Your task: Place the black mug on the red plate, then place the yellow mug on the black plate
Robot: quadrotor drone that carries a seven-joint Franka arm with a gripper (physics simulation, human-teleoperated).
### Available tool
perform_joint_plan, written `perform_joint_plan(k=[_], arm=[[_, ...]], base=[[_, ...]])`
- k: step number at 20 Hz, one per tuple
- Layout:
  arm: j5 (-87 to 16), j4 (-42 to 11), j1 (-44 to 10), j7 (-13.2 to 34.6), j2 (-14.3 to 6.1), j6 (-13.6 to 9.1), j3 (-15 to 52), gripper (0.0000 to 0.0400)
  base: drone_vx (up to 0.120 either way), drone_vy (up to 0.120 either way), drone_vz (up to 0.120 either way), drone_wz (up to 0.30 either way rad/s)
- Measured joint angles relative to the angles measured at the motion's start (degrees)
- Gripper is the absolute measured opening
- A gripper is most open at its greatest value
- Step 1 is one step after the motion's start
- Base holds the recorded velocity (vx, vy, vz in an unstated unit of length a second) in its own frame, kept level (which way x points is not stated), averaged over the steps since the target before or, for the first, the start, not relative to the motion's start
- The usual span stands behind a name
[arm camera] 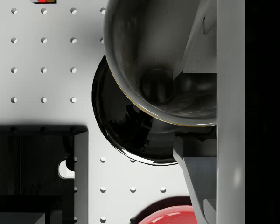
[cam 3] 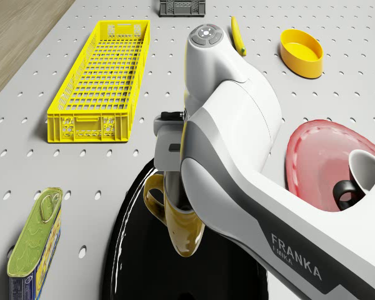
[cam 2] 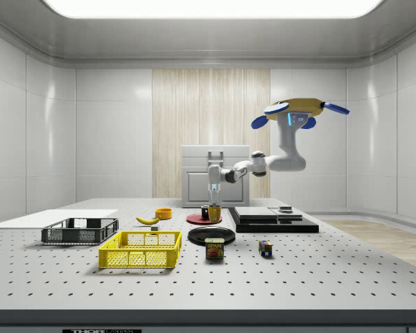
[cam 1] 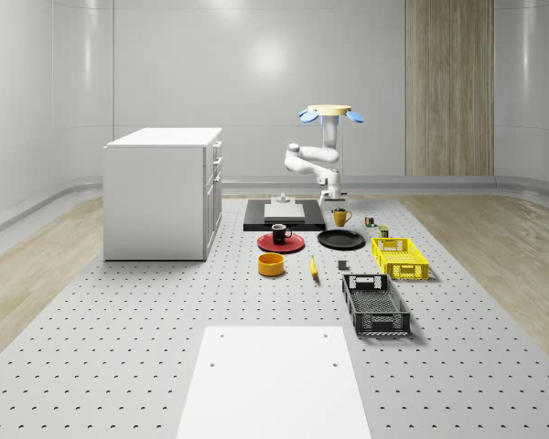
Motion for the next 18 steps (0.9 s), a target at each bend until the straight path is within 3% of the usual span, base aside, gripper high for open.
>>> perform_joint_plan(k=[18], arm=[[-5.4, 3.7, -3.0, 0.5, 1.5, 5.9, -8.1, 0.0110]], base=[[0.000, 0.000, 0.000, 0.000]])
